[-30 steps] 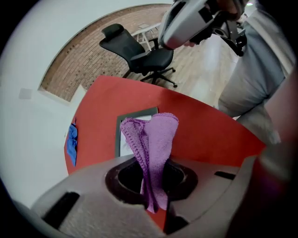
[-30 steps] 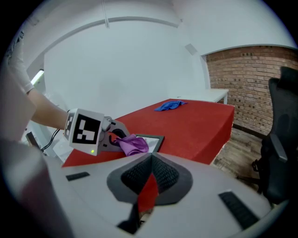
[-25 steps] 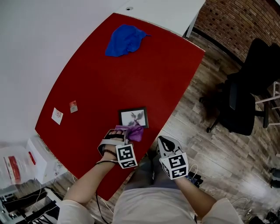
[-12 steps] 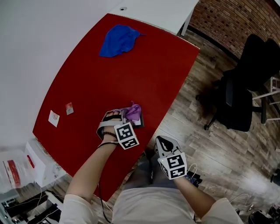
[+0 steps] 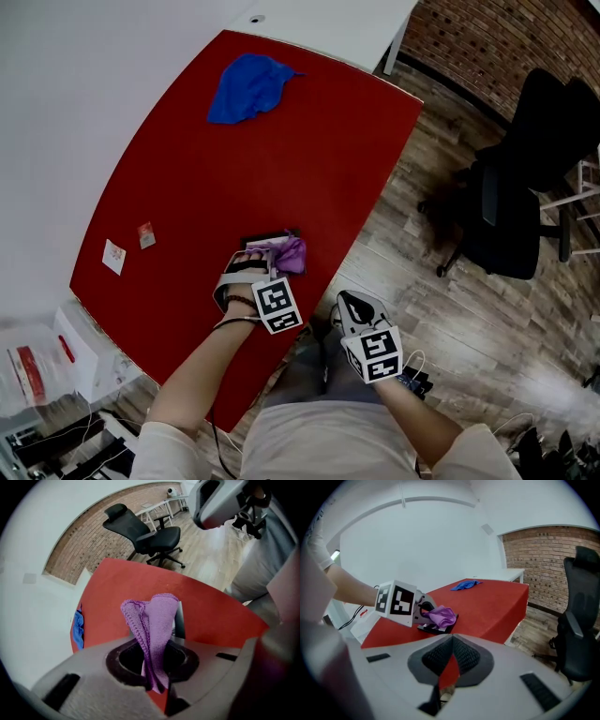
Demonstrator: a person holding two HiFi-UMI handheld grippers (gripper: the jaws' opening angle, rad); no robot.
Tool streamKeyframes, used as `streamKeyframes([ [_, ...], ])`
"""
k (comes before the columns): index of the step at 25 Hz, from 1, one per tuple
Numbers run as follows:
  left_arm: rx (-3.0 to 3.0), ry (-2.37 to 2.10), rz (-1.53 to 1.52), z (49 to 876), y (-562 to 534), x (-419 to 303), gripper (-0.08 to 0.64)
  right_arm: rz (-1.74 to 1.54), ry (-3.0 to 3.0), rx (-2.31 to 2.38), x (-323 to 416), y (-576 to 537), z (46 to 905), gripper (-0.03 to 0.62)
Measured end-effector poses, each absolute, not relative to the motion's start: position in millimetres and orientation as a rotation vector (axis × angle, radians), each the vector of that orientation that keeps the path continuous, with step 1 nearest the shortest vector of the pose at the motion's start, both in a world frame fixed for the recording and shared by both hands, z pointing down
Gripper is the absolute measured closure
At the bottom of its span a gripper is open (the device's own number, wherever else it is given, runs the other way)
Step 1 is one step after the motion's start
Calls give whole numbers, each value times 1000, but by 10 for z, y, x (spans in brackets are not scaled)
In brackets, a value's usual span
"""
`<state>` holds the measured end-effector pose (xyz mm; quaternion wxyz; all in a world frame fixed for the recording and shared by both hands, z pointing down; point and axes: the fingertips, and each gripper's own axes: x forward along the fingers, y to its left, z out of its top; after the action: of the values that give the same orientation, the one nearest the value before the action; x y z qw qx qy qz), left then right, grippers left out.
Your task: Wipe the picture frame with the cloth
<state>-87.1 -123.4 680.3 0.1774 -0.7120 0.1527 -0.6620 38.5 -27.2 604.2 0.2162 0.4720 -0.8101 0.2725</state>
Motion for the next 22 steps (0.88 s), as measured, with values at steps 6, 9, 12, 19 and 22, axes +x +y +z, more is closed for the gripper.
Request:
streamKeyframes([
  [6, -2054, 349, -1861, 6789, -681, -889, 500, 750, -2272, 1281, 253, -334, 6007, 588],
  [9, -2039, 326, -1855, 6790, -580, -901, 500, 748, -2273, 1272, 245, -334, 6011, 588],
  [12, -2037, 349, -1846, 6744, -637, -917, 500, 746, -2270, 1273, 262, -324, 6013, 588],
  [19, -2034, 574, -1857, 6572, -1491, -881, 500, 766, -2255, 1300, 357, -283, 6032, 588],
  [22, -1976, 565, -1884, 6644, -1753, -813, 500, 777, -2253, 1315, 379, -271, 6022, 588],
])
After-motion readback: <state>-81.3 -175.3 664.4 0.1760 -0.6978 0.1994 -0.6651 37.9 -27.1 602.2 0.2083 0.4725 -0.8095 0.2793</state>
